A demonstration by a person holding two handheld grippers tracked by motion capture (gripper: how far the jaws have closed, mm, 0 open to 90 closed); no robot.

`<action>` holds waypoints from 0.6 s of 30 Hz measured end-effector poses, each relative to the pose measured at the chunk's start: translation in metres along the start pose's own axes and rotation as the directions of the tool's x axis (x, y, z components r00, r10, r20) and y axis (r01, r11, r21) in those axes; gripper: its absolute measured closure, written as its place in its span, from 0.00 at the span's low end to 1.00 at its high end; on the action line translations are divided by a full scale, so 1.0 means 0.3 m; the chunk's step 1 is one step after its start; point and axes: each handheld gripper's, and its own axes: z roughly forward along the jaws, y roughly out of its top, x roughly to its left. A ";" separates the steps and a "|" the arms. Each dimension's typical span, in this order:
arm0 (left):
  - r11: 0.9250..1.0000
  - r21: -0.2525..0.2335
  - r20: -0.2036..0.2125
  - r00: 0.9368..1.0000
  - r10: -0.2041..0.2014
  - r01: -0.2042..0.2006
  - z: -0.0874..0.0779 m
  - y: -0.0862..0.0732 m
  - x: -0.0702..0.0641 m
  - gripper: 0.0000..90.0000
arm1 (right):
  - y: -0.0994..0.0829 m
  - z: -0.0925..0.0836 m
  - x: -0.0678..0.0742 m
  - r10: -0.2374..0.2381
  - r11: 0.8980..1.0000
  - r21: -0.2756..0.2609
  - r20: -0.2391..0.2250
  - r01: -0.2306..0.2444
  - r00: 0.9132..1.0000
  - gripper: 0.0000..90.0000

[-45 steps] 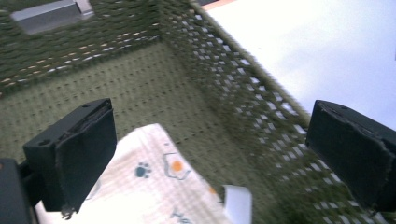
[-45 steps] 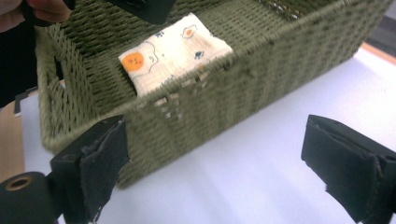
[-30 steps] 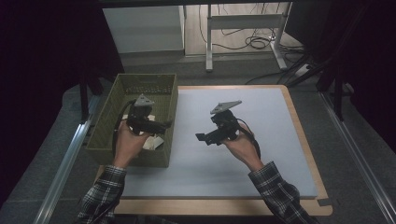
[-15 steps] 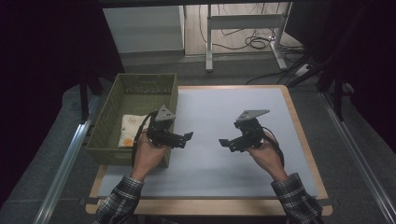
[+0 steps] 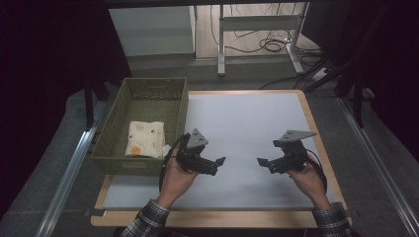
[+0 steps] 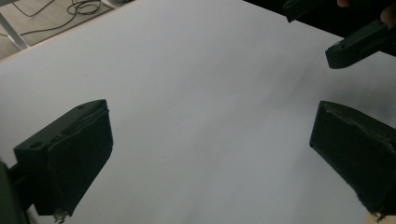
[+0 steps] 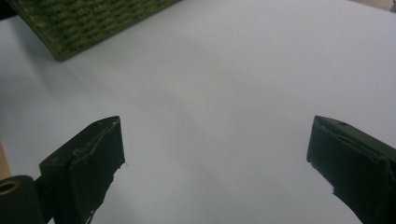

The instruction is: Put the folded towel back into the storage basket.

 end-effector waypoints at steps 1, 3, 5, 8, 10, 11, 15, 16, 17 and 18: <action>1.000 0.003 0.006 1.000 0.000 0.000 0.008 -0.011 -0.009 0.00 | -0.016 -0.006 -0.004 0.003 1.000 0.003 0.008 -0.003 1.000 0.04; 1.000 0.009 0.005 1.000 0.002 -0.002 0.022 -0.035 -0.025 0.00 | -0.050 -0.019 -0.014 0.016 1.000 0.005 0.015 -0.016 1.000 0.04; 1.000 0.018 0.006 1.000 0.001 -0.001 0.037 -0.062 -0.035 0.00 | -0.074 -0.026 -0.020 0.028 1.000 0.007 0.019 -0.028 0.999 0.05; 1.000 0.027 0.011 1.000 -0.012 0.011 0.055 -0.108 -0.047 0.00 | -0.110 -0.032 -0.021 0.044 0.999 0.011 0.022 -0.045 0.999 0.05; 0.999 0.035 0.009 1.000 -0.019 0.019 0.064 -0.132 -0.049 0.00 | -0.131 -0.032 -0.018 0.049 0.999 0.015 0.021 -0.049 0.999 0.04; 0.999 0.038 0.011 1.000 -0.026 0.025 0.068 -0.146 -0.049 0.00 | -0.141 -0.031 -0.014 0.052 0.998 0.019 0.021 -0.053 0.998 0.04; 0.997 0.054 0.004 0.999 -0.050 0.050 0.079 -0.203 -0.047 0.00 | -0.181 -0.024 -0.005 0.056 0.998 0.032 0.024 -0.057 0.998 0.05; 0.997 0.058 0.000 0.998 -0.055 0.055 0.080 -0.217 -0.046 0.00 | -0.192 -0.021 -0.003 0.060 0.997 0.036 0.023 -0.061 0.998 0.05; 0.996 0.061 -0.002 0.998 -0.061 0.061 0.080 -0.232 -0.045 0.00 | -0.203 -0.018 -0.002 0.064 0.997 0.041 0.021 -0.065 0.998 0.05; 0.996 0.065 -0.003 0.998 -0.064 0.064 0.081 -0.246 -0.044 0.00 | -0.214 -0.015 -0.001 0.072 0.996 0.047 0.018 -0.072 0.997 0.05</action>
